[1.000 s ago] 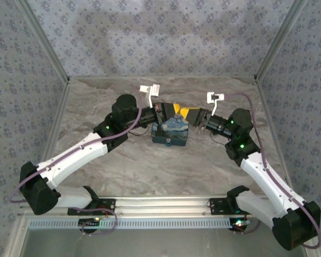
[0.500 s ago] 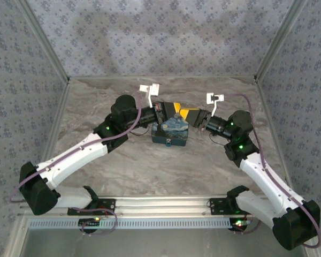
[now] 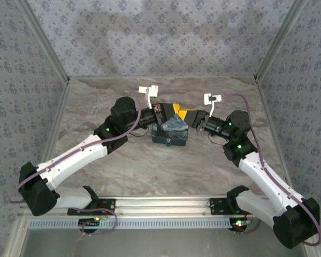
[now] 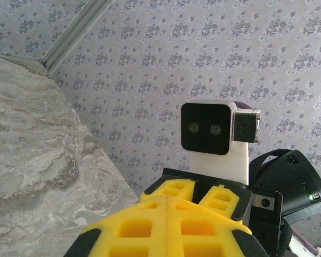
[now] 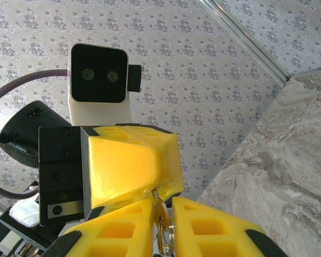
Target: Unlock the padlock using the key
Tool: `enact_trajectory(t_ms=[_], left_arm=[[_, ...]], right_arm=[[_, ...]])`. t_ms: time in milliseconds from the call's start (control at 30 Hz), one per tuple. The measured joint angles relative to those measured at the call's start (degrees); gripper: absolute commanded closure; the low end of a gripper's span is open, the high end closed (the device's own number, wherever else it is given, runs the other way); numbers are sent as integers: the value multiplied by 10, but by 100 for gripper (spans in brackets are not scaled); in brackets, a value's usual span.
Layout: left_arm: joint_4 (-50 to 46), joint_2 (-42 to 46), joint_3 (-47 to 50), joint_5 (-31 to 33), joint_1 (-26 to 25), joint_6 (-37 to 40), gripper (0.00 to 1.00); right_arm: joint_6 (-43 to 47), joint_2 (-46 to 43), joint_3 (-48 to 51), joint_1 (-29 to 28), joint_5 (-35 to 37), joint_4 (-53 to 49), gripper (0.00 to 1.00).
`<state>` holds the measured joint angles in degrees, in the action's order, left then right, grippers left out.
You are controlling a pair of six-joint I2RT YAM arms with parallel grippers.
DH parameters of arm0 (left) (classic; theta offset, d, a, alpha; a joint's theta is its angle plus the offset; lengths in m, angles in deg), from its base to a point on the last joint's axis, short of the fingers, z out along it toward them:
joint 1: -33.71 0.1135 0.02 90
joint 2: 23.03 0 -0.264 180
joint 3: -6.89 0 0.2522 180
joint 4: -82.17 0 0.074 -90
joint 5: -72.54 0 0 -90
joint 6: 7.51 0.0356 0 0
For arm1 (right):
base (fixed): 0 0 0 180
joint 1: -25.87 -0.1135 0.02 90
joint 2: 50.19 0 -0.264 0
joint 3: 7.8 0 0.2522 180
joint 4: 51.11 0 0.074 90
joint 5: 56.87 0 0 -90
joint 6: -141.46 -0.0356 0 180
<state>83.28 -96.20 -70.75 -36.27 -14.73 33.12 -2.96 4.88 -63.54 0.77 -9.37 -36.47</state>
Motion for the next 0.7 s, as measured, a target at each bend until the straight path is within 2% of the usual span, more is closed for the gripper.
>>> enact_trajectory(t_ms=[100, 200, 233, 333, 500, 700], left_arm=[[5, 1, 2, 2, 1, -2, 100], [7, 2, 4, 3, 0, -2, 97], [7, 3, 5, 4, 0, -2, 91], [4, 7, 5, 5, 0, -1, 61], [-2, 26, 6, 19, 1, -6, 57], [-3, 40, 6, 21, 1, -6, 58]], right_arm=[[2, 0, 0, -1, 2, 2, 100], [4, 0, 0, -1, 2, 2, 100], [6, 0, 0, -1, 2, 1, 100], [16, -5, 0, -1, 2, -5, 100], [29, -17, 0, 1, 2, -16, 100], [34, -21, 0, 1, 2, -26, 100]])
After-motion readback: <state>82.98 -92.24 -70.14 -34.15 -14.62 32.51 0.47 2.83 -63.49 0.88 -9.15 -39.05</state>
